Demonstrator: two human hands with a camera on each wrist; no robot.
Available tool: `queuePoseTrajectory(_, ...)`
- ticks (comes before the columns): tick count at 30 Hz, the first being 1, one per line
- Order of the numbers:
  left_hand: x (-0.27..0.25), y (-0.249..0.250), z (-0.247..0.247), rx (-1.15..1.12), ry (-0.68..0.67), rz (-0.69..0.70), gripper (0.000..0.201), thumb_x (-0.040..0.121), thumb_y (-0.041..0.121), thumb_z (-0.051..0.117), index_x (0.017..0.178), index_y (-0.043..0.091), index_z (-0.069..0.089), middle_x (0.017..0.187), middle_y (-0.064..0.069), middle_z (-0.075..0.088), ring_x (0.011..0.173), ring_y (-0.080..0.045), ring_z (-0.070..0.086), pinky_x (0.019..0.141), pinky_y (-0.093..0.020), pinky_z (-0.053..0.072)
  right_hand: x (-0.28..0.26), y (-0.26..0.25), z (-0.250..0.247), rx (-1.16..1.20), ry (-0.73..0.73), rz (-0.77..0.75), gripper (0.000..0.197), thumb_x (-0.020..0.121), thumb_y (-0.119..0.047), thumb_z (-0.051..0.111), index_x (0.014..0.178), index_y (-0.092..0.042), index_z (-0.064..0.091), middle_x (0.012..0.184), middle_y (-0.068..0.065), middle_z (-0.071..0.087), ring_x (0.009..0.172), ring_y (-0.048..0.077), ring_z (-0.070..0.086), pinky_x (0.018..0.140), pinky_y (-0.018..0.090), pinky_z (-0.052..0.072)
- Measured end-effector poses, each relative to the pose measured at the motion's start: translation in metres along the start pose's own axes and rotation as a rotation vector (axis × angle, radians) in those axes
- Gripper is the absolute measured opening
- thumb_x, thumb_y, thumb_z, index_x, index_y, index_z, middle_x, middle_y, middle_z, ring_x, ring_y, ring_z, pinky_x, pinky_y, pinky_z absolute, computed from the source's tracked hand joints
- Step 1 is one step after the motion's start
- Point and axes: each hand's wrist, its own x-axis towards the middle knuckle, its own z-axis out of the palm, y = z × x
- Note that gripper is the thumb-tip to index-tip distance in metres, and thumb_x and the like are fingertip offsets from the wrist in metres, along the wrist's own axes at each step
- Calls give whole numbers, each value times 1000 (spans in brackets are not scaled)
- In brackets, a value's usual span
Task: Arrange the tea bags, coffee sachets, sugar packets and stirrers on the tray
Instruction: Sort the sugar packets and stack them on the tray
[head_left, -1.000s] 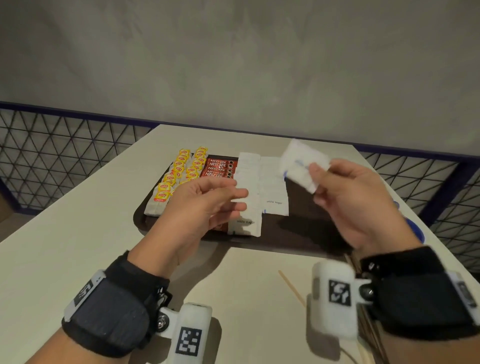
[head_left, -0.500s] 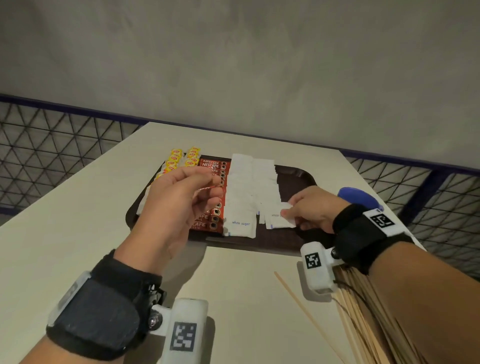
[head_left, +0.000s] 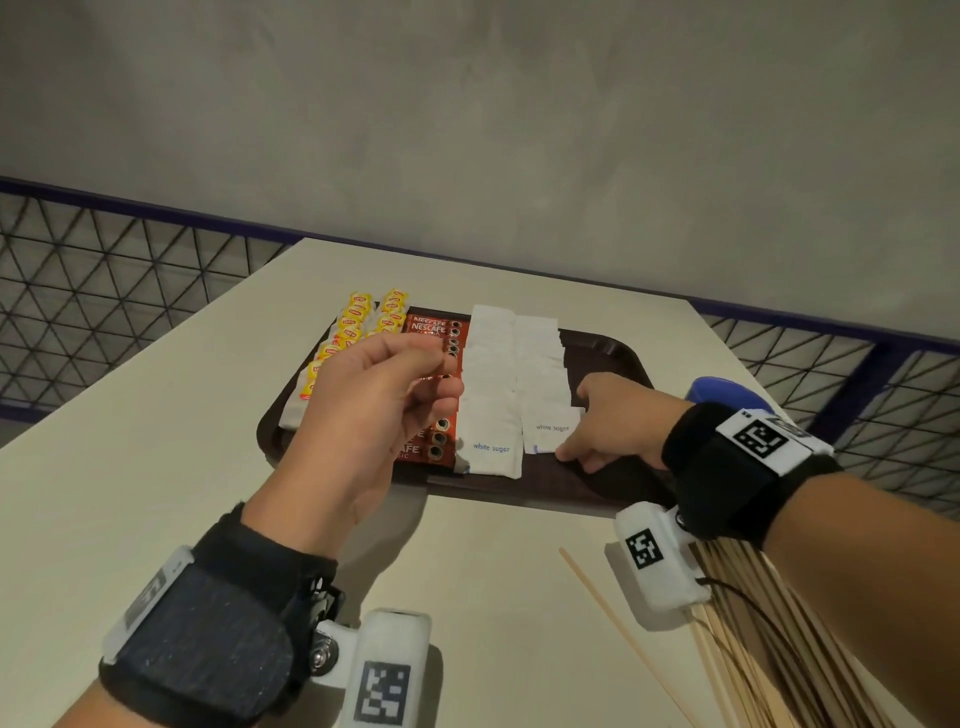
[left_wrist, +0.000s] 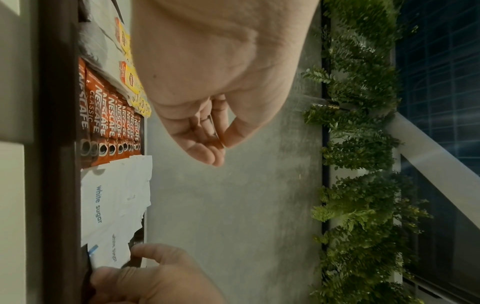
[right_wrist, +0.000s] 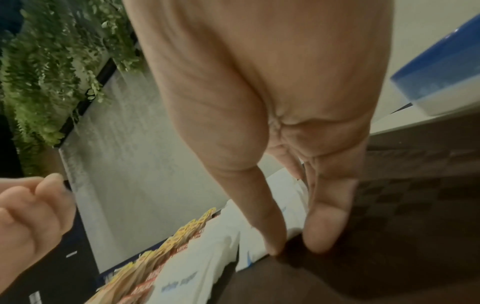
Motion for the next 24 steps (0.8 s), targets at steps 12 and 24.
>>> queuePoseTrajectory(12,1,-3,1,10,-4,-10,8,96,1,64,99,6,70,84,-10,74,70,-19,70,60,-24,58,9,0,2,-160,28,-39,29,92,-21,75,103,-14,49,97,8,69,79,25,76,71,32,64)
queuePoseTrajectory(24,0,-2,1,30,3,-1,9,98,4,64,104,6,71,83,-9,75,71,-18,71,62,-25,58,-1,-15,18,-478,110,-241,42,86,-57,70,79,-17,61,72,2,63,64,13,59,58,25,49)
